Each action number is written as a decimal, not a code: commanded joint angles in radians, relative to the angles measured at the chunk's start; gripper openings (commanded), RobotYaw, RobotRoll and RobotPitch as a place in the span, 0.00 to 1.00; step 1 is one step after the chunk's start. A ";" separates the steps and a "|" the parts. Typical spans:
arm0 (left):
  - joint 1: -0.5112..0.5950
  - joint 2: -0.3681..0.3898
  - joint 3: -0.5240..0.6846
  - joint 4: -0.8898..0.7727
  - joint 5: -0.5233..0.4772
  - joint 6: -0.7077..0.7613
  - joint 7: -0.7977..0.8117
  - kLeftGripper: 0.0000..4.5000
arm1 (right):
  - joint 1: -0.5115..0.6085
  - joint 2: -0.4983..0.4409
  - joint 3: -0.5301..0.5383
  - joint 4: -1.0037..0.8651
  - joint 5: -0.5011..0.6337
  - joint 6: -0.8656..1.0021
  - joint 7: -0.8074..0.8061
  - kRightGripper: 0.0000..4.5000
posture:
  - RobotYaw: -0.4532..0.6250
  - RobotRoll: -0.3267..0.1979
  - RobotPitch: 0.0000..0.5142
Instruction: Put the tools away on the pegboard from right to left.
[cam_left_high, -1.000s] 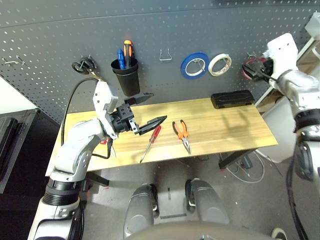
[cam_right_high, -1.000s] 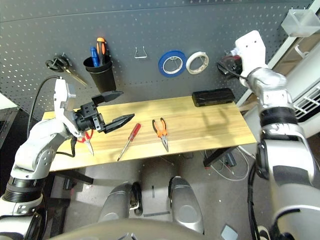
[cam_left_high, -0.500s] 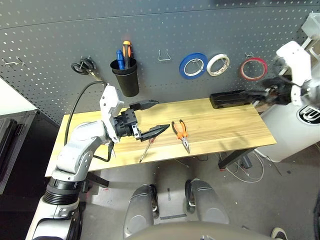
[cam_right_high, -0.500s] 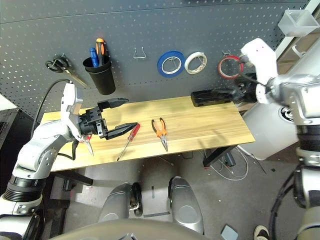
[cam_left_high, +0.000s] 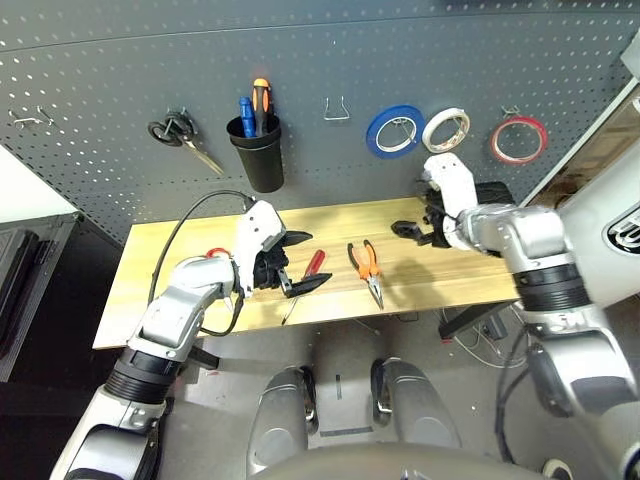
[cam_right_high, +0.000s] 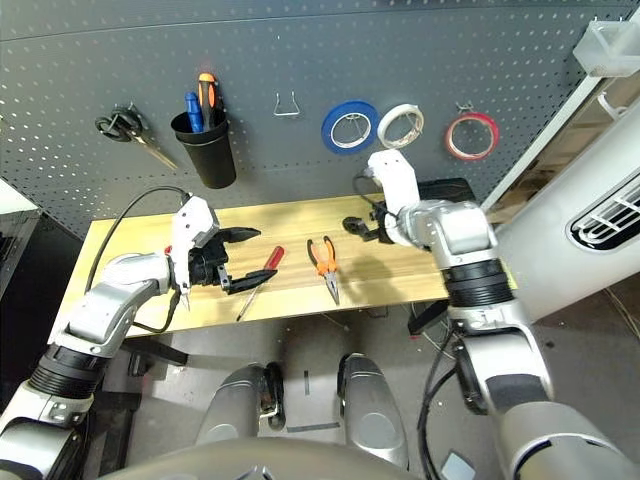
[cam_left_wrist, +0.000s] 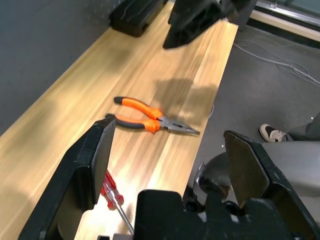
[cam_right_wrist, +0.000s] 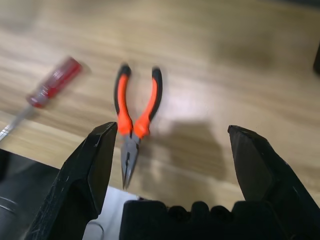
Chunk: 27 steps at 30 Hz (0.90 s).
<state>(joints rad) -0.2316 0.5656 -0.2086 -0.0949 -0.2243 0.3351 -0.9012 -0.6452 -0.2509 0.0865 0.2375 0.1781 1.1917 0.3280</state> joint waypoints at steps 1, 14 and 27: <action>0.002 0.016 -0.036 0.000 0.011 0.051 -0.031 1.00 | -0.018 0.066 0.002 0.099 -0.032 -0.006 -0.070 0.99 | 0.35 0.62 0.27; 0.045 0.054 -0.026 -0.056 -0.023 0.127 -0.076 1.00 | -0.176 0.231 -0.011 0.511 -0.086 -0.194 -0.155 0.99 | 0.36 0.62 0.35; 0.112 0.082 -0.001 -0.127 -0.037 0.152 -0.067 1.00 | -0.242 0.270 -0.036 0.724 -0.111 -0.304 -0.173 0.99 | 0.39 0.62 0.45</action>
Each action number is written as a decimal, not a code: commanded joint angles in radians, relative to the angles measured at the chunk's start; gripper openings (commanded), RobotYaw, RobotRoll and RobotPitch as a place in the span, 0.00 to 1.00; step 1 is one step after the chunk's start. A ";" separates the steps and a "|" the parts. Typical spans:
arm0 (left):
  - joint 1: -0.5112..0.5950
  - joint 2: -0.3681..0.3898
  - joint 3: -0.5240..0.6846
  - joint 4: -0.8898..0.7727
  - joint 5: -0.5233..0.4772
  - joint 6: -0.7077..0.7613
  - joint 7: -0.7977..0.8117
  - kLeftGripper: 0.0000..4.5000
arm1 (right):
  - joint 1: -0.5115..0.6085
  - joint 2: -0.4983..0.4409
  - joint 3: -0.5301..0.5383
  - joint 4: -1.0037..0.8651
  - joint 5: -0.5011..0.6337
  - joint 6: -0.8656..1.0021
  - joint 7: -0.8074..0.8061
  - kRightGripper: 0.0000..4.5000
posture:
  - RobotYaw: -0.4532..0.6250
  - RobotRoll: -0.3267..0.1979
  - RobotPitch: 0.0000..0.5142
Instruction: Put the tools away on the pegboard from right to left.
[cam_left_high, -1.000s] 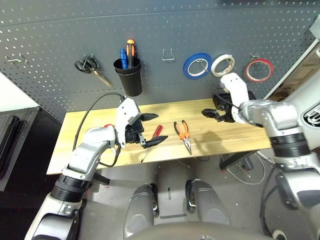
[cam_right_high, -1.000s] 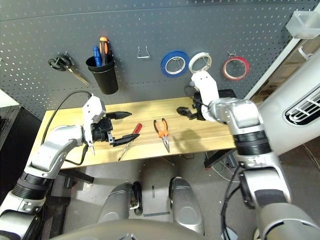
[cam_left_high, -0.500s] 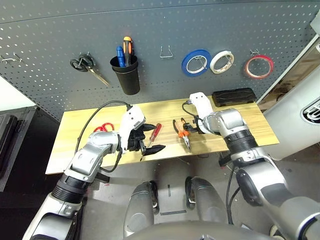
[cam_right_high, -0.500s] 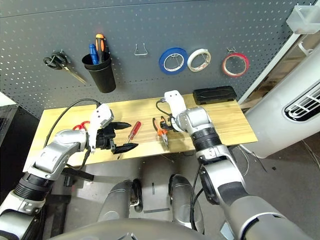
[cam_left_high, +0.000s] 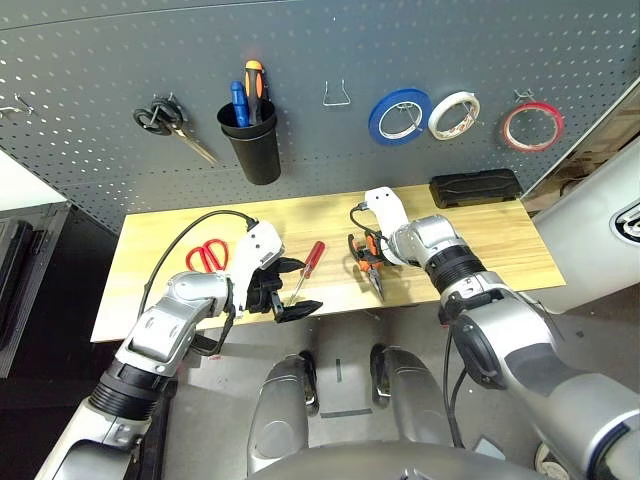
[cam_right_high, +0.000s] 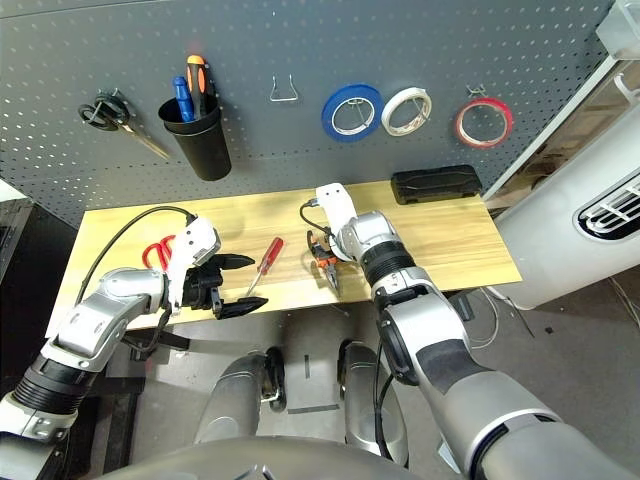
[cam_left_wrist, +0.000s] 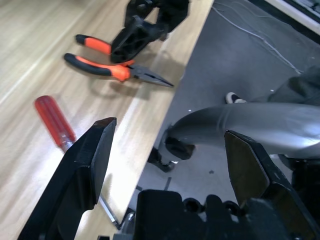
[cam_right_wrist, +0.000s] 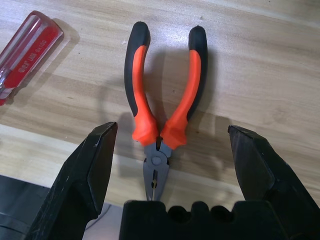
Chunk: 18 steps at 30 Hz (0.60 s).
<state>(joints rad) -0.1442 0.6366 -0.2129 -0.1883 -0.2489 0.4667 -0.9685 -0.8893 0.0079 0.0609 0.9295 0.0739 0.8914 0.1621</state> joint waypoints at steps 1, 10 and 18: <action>0.030 0.013 0.005 -0.043 -0.016 0.026 0.001 1.00 | 0.002 0.015 -0.014 0.042 -0.007 -0.010 -0.010 0.99 | 0.39 0.62 0.45; 0.082 0.031 0.027 -0.101 -0.028 0.056 0.020 1.00 | 0.009 0.037 -0.033 0.097 -0.009 -0.050 -0.033 0.99 | 0.42 0.62 0.50; 0.102 0.044 0.053 -0.097 -0.023 0.041 0.040 1.00 | 0.001 0.049 -0.050 0.172 -0.018 -0.117 -0.053 0.99 | 0.43 0.62 0.50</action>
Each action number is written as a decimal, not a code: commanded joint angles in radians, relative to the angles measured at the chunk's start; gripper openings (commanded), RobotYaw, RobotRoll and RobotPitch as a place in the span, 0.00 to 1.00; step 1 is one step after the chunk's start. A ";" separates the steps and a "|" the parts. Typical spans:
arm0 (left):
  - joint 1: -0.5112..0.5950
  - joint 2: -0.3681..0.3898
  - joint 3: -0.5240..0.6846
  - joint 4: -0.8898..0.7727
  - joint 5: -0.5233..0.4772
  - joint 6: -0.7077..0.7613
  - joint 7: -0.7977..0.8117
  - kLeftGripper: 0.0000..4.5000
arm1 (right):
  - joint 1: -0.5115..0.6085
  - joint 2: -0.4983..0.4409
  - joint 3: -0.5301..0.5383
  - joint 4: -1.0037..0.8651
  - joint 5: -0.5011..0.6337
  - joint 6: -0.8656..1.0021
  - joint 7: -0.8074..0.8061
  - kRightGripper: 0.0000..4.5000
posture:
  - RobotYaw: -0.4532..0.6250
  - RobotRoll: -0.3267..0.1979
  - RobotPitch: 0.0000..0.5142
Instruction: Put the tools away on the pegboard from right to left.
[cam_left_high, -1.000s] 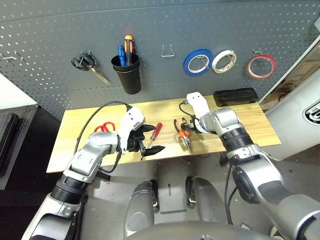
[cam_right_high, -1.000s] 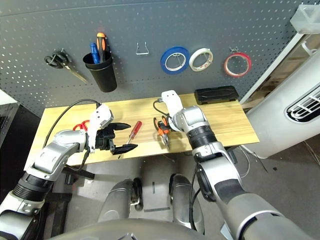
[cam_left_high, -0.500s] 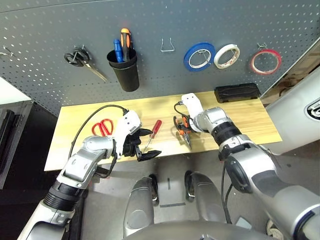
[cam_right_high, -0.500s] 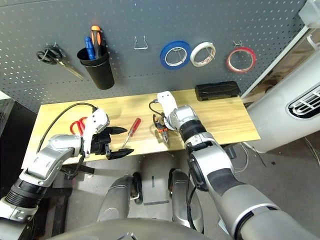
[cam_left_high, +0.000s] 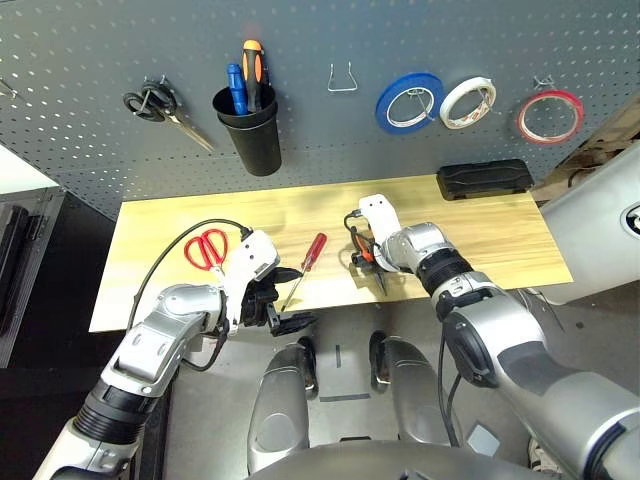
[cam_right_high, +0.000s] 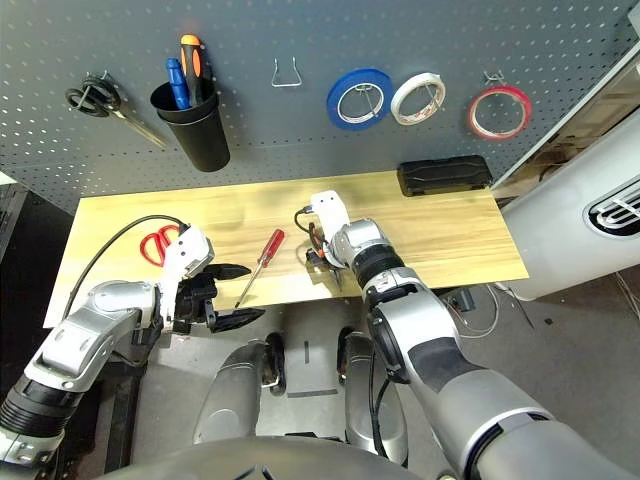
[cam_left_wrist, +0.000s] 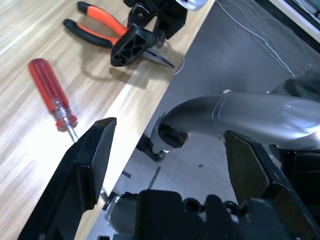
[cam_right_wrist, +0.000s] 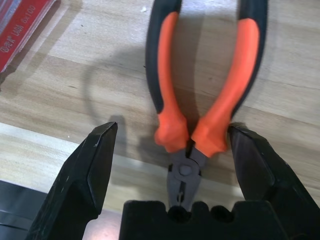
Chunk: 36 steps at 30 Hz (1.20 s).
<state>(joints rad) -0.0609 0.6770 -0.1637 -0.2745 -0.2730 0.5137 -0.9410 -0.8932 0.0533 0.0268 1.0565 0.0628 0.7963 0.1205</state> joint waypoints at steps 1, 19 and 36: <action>0.016 0.001 0.006 -0.005 0.006 -0.011 0.019 1.00 | 0.003 0.004 -0.015 0.054 -0.009 -0.031 -0.014 0.99 | 0.43 0.62 0.50; -0.015 -0.044 0.040 0.107 -0.009 -0.114 0.043 1.00 | 0.074 -0.113 0.080 -0.268 -0.029 0.026 0.215 0.46 | 0.42 0.62 0.42; -0.053 -0.079 0.144 0.036 -0.134 -0.112 0.024 1.00 | 0.202 -0.562 0.107 -1.229 0.289 0.432 0.645 0.46 | 0.38 0.62 0.12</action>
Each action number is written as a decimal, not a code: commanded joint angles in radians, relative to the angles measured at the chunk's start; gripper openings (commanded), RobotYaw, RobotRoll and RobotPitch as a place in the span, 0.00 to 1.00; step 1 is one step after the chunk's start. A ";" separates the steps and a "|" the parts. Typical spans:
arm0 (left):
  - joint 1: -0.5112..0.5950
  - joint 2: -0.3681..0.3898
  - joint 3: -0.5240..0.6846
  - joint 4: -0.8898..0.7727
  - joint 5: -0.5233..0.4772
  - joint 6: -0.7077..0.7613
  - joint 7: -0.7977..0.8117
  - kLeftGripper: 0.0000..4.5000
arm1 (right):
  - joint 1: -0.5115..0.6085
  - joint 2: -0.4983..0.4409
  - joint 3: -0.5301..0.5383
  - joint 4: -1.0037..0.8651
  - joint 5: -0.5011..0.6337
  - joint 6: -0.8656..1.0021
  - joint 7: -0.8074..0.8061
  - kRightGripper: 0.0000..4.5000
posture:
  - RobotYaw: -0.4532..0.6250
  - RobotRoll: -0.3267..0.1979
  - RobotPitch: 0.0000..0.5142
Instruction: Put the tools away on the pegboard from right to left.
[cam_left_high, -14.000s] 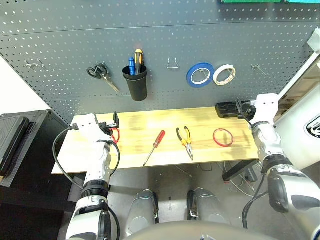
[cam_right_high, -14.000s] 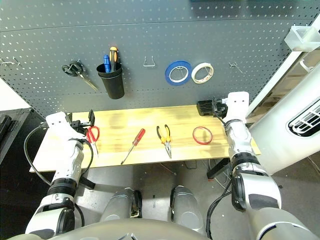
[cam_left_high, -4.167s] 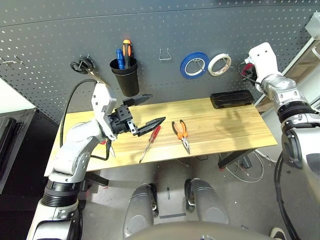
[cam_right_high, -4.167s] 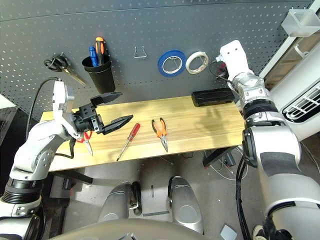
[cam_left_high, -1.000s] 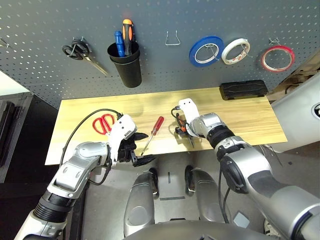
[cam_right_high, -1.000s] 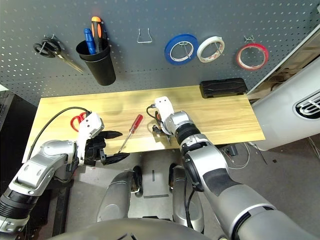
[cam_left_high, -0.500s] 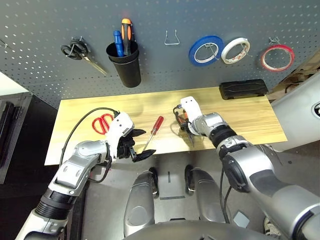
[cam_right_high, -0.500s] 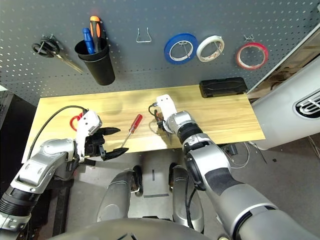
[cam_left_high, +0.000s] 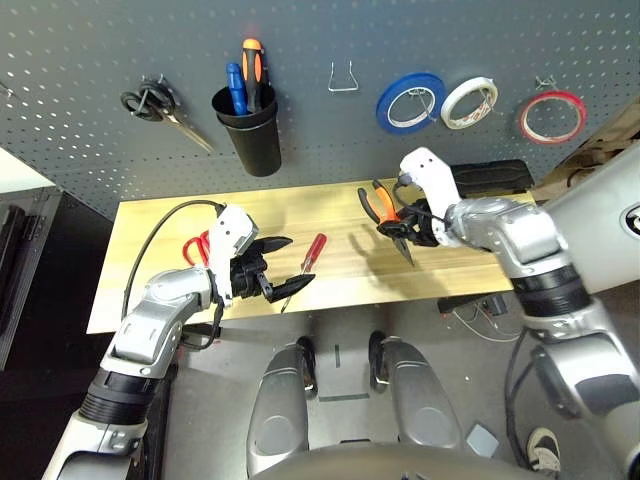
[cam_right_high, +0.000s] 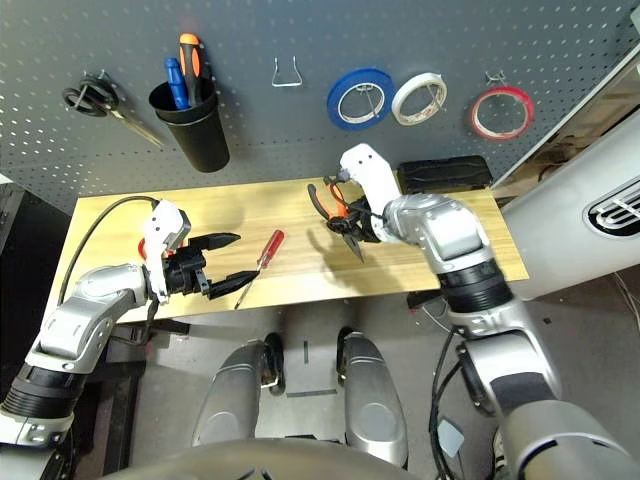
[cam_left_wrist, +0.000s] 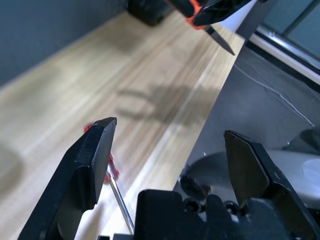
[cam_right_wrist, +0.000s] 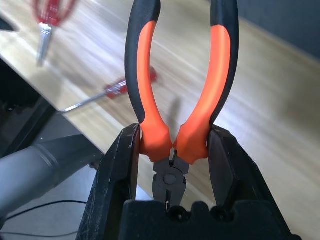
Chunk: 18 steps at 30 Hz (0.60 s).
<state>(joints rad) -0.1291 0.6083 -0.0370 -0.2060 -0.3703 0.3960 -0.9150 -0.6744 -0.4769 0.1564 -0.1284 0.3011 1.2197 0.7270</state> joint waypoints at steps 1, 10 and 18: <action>0.012 -0.018 0.025 -0.041 -0.048 0.008 0.004 1.00 | -0.024 -0.041 -0.031 -0.048 0.064 0.004 0.047 0.46 | 0.38 0.62 0.11; -0.007 -0.023 0.036 -0.039 -0.066 -0.040 -0.013 1.00 | -0.047 -0.058 -0.081 -0.028 0.106 -0.151 0.066 0.46 | 0.38 0.62 0.05; 0.047 -0.017 0.079 -0.098 -0.139 -0.053 -0.035 1.00 | -0.008 -0.030 -0.132 -0.019 0.107 -0.316 0.037 0.46 | 0.37 0.62 0.07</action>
<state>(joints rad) -0.0948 0.5855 0.0323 -0.2770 -0.4911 0.3396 -0.9383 -0.6904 -0.5133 0.0458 -0.1520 0.3971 0.9374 0.7695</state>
